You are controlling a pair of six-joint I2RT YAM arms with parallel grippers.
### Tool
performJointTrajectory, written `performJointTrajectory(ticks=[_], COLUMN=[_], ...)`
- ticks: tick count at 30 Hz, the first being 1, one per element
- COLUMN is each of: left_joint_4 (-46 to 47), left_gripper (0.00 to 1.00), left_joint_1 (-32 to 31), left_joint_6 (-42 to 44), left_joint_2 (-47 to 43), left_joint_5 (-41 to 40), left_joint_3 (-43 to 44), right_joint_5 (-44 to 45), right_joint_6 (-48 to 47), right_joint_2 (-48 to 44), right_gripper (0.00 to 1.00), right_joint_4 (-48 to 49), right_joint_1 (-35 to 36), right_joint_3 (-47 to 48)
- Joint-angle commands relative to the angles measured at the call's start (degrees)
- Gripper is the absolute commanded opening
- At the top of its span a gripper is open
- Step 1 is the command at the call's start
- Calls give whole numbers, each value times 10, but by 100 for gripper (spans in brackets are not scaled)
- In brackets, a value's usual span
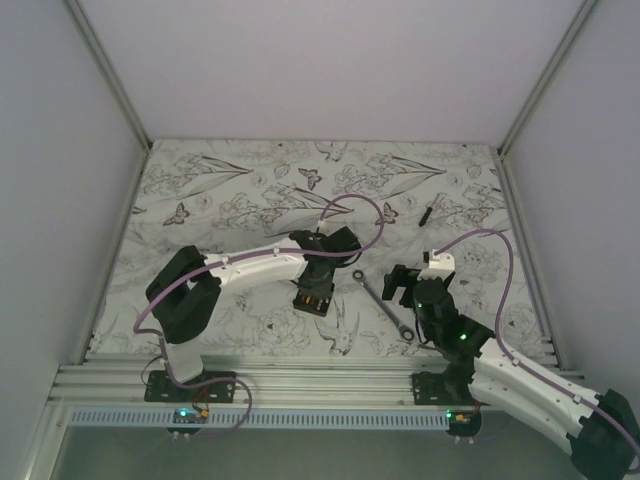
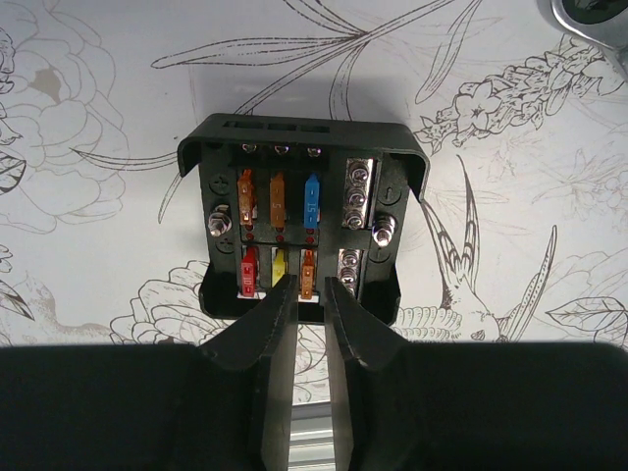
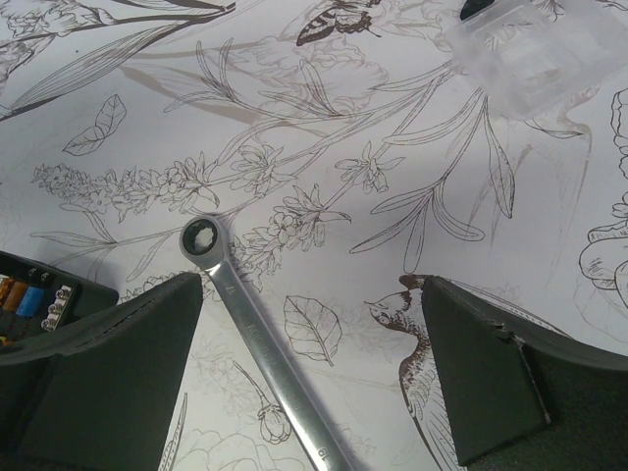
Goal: Snap on the fuse box
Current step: Install the fuse at the fuse box base.
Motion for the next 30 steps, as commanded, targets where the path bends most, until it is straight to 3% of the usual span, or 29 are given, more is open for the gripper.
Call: performJointTrajectory(ticks=[1,14,22,30], left_joint_4=[-22,-30,-31,-29], left_gripper=[18,14,0,0], left_joint_1=[0,4,4,6], left_joint_6=[-4,-9,-17,-55], left_joint_2=[8,27,35,56], left_joint_5=[-8,0,11,7], left_joint_3=[-3,-12,-19,-39], right_joint_5=[7,6,6,6], right_joint_6=[-2,-2,-1,-2], right_joint_2=[-6,-6,-7,-5], right_gripper=[100,100,100,100], right_joint_4=[15,16,16,16], right_joint_1=[-4,-4,-4,-4], right_joint_3=[-2,-2,-1,-2])
